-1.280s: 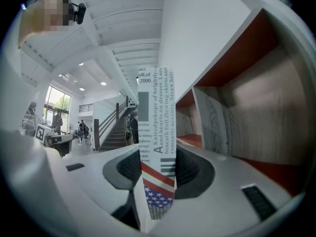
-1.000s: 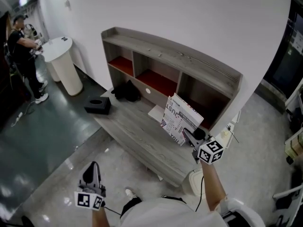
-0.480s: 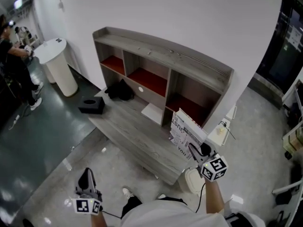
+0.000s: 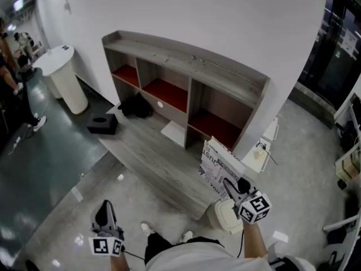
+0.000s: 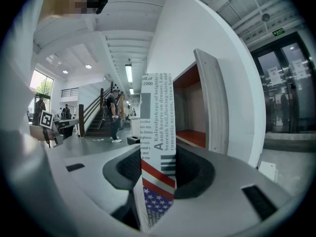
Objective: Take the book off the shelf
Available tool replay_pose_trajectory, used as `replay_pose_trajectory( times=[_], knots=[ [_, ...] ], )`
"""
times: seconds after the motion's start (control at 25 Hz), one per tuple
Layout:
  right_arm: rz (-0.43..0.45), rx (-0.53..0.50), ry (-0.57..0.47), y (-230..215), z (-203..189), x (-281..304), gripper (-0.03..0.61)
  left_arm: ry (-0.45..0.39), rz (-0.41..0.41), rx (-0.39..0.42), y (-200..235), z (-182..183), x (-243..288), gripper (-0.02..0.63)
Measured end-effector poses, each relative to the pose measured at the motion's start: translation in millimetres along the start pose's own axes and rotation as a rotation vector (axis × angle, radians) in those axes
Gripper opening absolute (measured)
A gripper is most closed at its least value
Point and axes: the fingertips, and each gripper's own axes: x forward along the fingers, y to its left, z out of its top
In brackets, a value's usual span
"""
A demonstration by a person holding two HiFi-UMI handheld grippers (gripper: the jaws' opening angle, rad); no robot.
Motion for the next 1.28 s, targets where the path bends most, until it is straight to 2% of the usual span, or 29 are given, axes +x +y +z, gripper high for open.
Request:
replay_pose_trajectory(
  times=[0.32,0.6,1.12,1.28],
  knots=[
    [0.060,-0.038,-0.026,8,11,14,0.173,0.007,0.038,0.025,-6,6,-14,0.017],
    [0.116,-0.053,-0.043,18,18,27,0.173,0.012,0.063,0.014,-8,3,-22,0.017],
    [0.128,-0.075,-0.072,13,36,36,0.173,-0.017,0.061,0.005,-11,5,-7,0.017],
    [0.122,-0.111,-0.078,13,39,41,0.172,-0.018,0.059,0.001,-10,4,-2,0.017]
  ],
)
